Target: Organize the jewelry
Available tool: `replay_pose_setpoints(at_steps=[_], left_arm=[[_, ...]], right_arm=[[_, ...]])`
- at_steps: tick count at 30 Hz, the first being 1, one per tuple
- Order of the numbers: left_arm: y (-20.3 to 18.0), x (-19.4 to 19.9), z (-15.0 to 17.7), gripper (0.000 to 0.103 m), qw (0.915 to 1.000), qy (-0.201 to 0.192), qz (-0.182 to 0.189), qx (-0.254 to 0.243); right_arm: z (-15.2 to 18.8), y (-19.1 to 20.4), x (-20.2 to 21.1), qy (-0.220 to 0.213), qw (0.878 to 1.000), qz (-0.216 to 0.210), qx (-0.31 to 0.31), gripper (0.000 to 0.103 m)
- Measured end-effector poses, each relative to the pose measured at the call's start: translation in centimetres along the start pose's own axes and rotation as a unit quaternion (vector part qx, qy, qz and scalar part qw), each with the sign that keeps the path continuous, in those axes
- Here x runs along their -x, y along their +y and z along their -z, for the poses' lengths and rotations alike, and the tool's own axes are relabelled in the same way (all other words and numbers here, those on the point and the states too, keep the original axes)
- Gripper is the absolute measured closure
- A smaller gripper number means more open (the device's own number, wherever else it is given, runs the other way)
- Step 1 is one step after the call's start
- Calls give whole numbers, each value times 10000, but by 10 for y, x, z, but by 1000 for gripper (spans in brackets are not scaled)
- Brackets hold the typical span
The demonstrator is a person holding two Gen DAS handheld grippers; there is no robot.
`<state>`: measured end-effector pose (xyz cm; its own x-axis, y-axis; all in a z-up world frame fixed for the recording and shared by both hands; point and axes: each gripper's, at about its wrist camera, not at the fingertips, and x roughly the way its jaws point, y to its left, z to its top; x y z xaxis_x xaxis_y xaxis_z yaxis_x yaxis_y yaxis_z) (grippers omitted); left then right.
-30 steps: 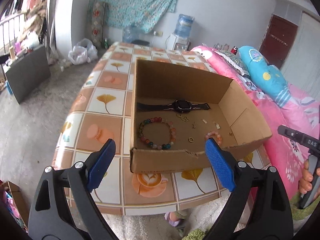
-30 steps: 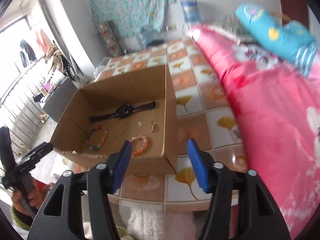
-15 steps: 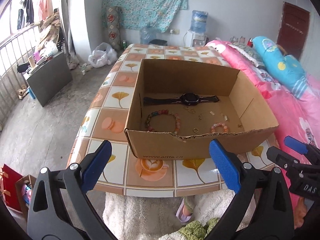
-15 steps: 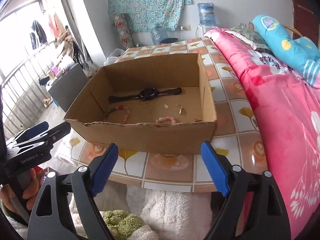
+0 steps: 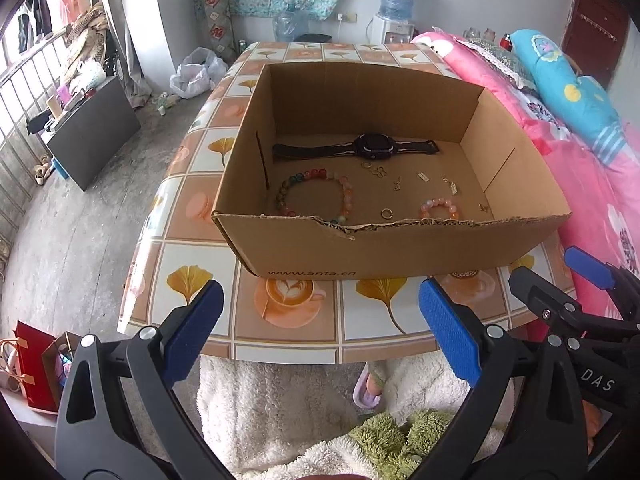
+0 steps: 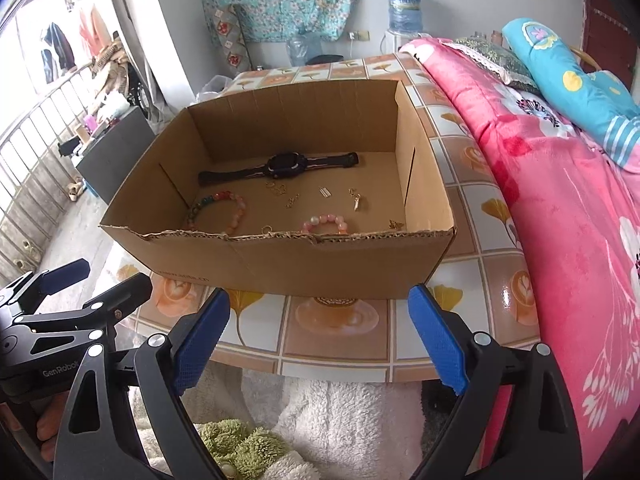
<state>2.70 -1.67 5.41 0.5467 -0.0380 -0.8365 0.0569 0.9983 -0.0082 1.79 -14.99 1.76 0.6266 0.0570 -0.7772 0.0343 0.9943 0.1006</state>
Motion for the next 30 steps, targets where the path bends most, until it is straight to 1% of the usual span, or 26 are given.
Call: replay_pose_setpoints(at_steps=[4,30], left_arm=[[-2,-3,-2,9,10000,61,-13,-8],[-3,-5,-5,9,10000,92,-26,16]], right_arm=[[-1,0,0,10,10000,12,-21,15],[-4,-2,-1,73,9999,47,-90,15]])
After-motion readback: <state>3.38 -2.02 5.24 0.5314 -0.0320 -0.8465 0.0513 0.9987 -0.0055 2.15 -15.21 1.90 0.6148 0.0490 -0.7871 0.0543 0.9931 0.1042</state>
